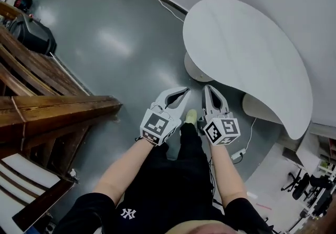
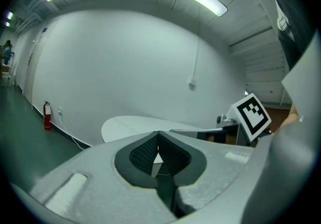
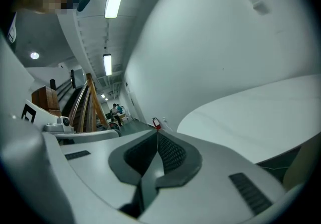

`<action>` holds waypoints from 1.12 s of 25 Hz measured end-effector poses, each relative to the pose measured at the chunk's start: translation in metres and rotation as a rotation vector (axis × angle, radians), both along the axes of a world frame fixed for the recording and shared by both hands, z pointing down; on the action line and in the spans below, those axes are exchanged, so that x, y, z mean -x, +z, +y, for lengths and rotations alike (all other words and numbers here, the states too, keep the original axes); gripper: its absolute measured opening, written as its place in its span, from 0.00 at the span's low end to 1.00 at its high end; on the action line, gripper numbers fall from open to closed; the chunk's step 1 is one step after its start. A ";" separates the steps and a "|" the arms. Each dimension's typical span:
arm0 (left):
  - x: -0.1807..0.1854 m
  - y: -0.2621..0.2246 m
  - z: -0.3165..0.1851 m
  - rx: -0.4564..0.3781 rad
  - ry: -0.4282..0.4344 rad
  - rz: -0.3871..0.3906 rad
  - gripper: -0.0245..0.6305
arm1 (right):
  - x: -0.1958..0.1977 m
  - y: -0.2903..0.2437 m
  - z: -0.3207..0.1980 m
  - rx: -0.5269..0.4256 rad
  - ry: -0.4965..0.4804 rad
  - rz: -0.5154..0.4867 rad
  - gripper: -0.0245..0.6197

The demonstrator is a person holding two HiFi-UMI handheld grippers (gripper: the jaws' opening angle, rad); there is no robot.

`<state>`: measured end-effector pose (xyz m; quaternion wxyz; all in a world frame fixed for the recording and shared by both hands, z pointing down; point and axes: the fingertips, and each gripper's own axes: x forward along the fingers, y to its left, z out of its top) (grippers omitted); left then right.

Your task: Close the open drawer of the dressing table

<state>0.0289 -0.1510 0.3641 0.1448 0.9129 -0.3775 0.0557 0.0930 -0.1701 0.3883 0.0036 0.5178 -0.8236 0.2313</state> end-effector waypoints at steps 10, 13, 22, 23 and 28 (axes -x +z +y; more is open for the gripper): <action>0.006 -0.073 0.030 -0.047 0.008 0.014 0.05 | 0.019 -0.081 0.038 -0.083 -0.047 0.024 0.06; 0.005 -0.092 0.038 -0.067 0.015 0.015 0.05 | 0.022 -0.102 0.045 -0.107 -0.048 0.028 0.06; 0.012 -0.139 0.055 -0.128 0.027 0.034 0.05 | 0.032 -0.147 0.065 -0.175 -0.046 0.042 0.06; 0.013 -0.142 0.056 -0.135 0.028 0.037 0.05 | 0.033 -0.151 0.067 -0.181 -0.046 0.044 0.06; 0.013 -0.149 0.066 -0.142 0.028 0.046 0.05 | 0.036 -0.160 0.079 -0.192 -0.048 0.056 0.06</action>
